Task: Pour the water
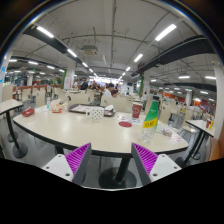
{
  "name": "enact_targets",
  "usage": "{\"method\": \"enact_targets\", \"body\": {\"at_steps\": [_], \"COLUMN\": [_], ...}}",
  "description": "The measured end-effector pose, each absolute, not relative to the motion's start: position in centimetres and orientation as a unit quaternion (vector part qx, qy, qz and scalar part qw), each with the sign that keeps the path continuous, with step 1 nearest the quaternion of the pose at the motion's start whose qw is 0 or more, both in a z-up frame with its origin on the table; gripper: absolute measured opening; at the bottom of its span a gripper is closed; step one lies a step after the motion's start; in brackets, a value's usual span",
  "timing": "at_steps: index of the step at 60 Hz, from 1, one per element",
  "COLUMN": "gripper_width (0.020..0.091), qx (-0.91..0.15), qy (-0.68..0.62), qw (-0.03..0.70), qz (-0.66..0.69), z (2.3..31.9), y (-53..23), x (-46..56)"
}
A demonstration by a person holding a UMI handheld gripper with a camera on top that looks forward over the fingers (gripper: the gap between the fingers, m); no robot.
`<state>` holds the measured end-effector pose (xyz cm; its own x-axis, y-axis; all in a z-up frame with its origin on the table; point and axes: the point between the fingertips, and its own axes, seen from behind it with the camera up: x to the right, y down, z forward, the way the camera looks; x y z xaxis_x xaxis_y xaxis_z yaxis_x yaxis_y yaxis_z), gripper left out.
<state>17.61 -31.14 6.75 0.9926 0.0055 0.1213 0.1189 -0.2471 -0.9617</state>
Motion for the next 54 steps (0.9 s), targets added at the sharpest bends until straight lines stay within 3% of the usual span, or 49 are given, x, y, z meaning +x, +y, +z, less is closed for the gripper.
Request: {"method": "enact_targets", "body": {"at_steps": [18,24,47,50,51,52,54], "gripper_width": [0.0809,0.0807,0.0811,0.0754,0.0678,0.0554,0.0527], "qx": [-0.777,-0.752,-0.752,-0.751,-0.753,-0.754,-0.756], "qy": [-0.026,-0.034,0.03,0.026,0.028,0.034,0.043], "qw": [0.626,0.654,0.652,0.653,0.651,0.648,0.644], "qz": [-0.063,-0.069,-0.095,-0.094,-0.095,-0.101,-0.107], "z": [6.8,8.3,8.0,7.7,7.5,7.2,7.0], "y": [-27.7,-24.9,-11.2,-9.4,-8.9,-8.9,-8.3], "x": [22.2,24.7,35.6,35.7,35.9,36.4,36.9]}}
